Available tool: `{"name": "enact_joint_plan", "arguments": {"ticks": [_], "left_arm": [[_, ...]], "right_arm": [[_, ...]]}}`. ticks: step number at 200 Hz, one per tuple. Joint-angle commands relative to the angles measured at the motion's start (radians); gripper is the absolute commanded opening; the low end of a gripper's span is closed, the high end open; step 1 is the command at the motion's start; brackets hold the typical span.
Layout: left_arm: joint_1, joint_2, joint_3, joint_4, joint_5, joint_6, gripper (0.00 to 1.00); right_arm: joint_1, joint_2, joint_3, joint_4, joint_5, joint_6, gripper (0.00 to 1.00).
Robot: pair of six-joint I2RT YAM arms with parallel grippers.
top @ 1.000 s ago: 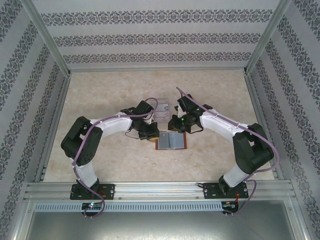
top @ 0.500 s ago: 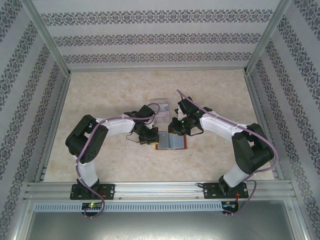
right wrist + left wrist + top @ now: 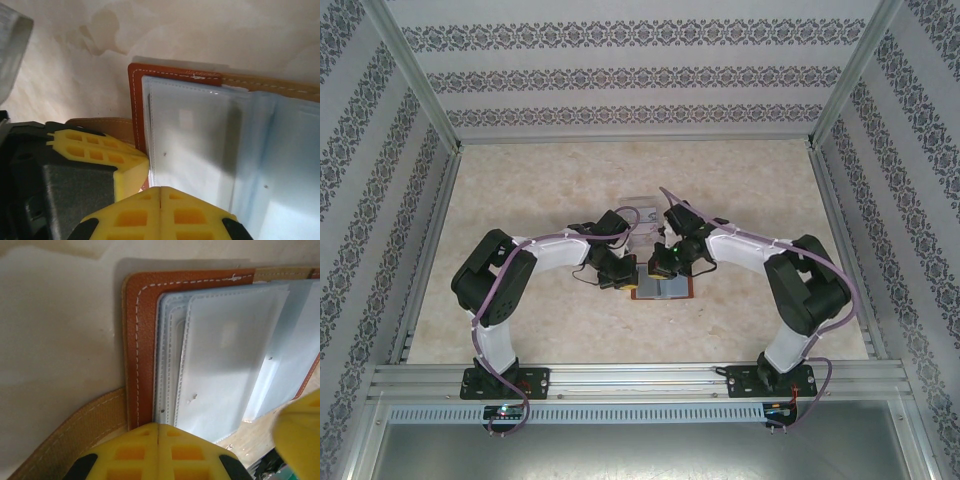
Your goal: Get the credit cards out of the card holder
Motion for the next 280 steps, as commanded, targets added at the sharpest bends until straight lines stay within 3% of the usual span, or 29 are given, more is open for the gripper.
{"name": "enact_joint_plan", "arguments": {"ticks": [1,122,235,280], "left_arm": [[-0.01,0.02,-0.015,-0.014,-0.021,0.009,0.0],[-0.01,0.019,-0.019,-0.01,-0.019,0.006,0.0],[-0.01,0.024,-0.009,-0.024,-0.019,0.009,0.0],[-0.01,0.008,0.008,-0.028,-0.019,0.004,0.0]], "right_arm": [[0.018,0.031,0.03,0.035,-0.038,0.02,0.03],[0.045,0.133,0.041,0.046,-0.034,0.038,0.01],[0.058,0.134,0.142,-0.217,0.15,-0.036,0.16],[0.068,0.129,0.159,-0.247,0.172,-0.039,0.17]]}}
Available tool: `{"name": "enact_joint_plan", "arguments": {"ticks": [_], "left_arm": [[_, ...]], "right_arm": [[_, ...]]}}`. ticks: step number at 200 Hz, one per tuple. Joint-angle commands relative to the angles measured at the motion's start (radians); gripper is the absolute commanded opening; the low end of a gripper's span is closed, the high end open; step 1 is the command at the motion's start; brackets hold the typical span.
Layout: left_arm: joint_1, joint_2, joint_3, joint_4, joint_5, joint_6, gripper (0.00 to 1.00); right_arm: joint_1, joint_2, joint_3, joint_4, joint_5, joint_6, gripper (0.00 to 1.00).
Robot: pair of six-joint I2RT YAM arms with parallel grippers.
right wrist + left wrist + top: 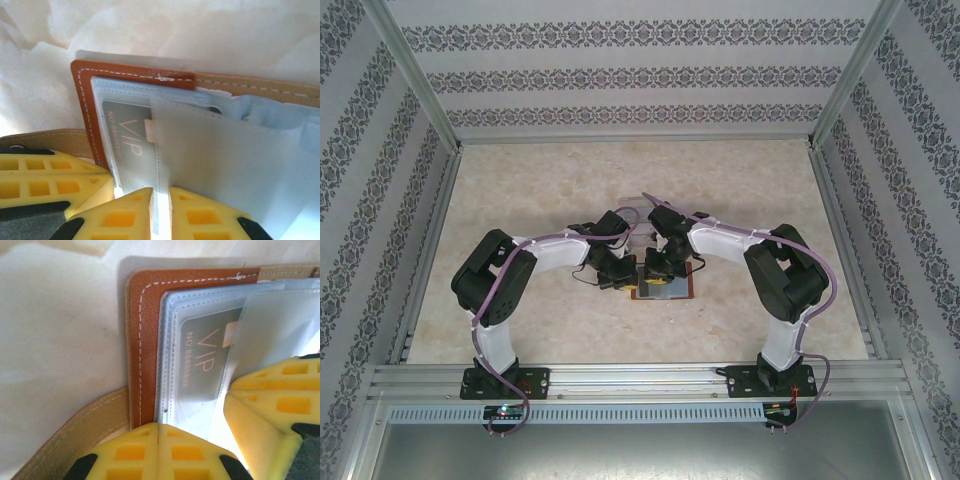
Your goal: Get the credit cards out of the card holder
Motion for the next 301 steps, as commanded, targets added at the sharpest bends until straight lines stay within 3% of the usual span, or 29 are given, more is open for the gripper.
{"name": "enact_joint_plan", "arguments": {"ticks": [1,100,183,301], "left_arm": [[-0.01,0.008,0.013,-0.029,-0.018,0.005,0.0],[-0.01,0.016,0.041,0.093,0.07,-0.06,0.0],[-0.01,0.094,0.028,0.099,0.069,-0.07,0.0],[-0.01,0.092,0.032,0.074,0.055,-0.052,0.0]], "right_arm": [[0.016,0.007,0.022,-0.062,0.044,-0.018,0.17],[0.016,-0.009,0.011,-0.072,0.055,-0.023,0.15],[0.016,-0.022,0.008,-0.084,0.067,-0.028,0.15],[-0.006,-0.098,0.032,-0.217,0.208,-0.07,0.19]]}}
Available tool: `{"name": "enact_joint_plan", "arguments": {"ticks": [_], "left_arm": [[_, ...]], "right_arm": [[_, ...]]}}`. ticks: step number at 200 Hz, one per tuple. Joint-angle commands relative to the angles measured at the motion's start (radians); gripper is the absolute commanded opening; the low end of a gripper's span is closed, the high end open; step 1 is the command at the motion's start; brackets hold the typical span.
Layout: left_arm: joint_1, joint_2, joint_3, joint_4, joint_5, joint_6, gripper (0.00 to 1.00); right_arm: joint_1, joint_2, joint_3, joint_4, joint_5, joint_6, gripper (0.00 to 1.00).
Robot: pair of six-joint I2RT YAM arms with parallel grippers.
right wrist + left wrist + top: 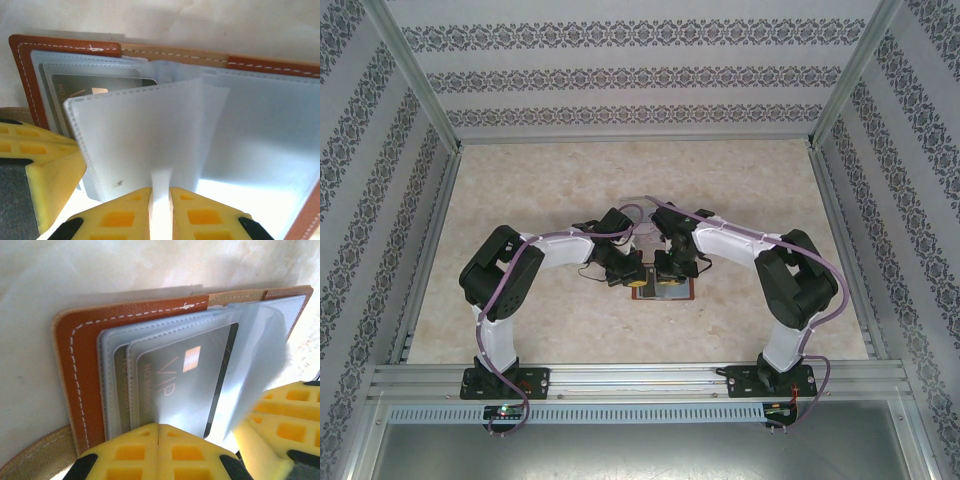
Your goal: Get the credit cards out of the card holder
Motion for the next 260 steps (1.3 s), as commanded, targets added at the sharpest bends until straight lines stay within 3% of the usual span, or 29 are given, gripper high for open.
{"name": "enact_joint_plan", "arguments": {"ticks": [1,183,260], "left_arm": [[-0.01,0.036,-0.001,-0.02,-0.036,0.0,0.0],[-0.015,-0.013,0.119,-0.142,-0.041,0.034,0.0],[-0.05,0.037,0.216,-0.165,-0.011,0.037,0.0]], "right_arm": [[-0.01,-0.032,0.023,-0.059,0.055,-0.021,0.19],[-0.084,-0.169,-0.052,-0.061,0.065,-0.028,0.22],[-0.105,-0.193,-0.074,-0.055,0.064,-0.029,0.22]]}}
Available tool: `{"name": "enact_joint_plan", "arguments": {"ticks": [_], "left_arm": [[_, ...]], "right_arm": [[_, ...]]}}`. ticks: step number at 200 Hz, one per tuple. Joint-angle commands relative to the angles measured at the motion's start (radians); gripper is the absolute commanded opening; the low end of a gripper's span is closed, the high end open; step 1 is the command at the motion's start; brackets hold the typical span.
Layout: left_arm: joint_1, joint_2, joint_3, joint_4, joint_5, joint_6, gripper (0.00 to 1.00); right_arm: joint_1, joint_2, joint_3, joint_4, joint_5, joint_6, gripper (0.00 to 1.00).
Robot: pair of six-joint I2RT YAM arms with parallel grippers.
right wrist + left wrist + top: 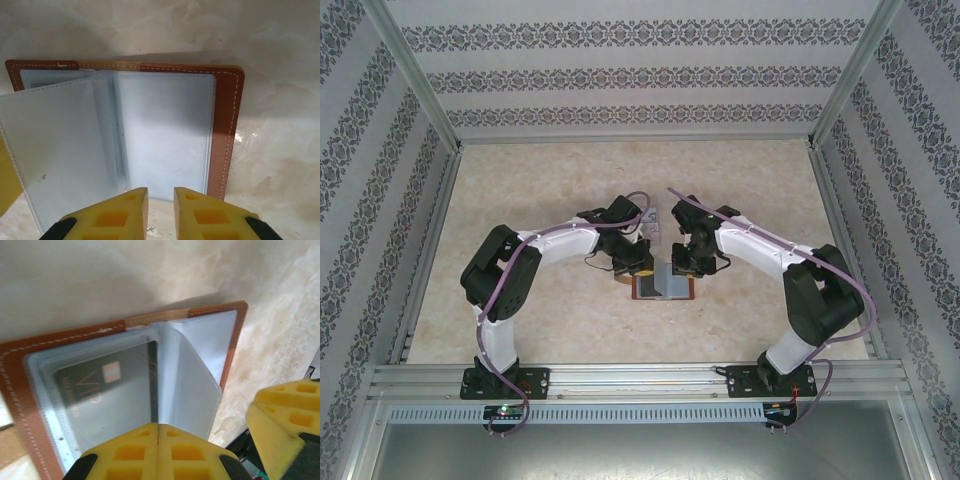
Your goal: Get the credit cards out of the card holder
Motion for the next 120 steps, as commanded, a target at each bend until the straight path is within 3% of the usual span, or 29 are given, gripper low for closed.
{"name": "enact_joint_plan", "arguments": {"ticks": [1,120], "left_arm": [[-0.023,0.033,0.054,-0.043,0.017,0.025,0.0],[-0.071,0.149,0.17,-0.085,0.031,0.044,0.0]], "right_arm": [[-0.014,-0.039,-0.014,-0.007,0.01,-0.015,0.22],[-0.075,-0.151,-0.087,-0.014,0.025,-0.013,0.22]]}}
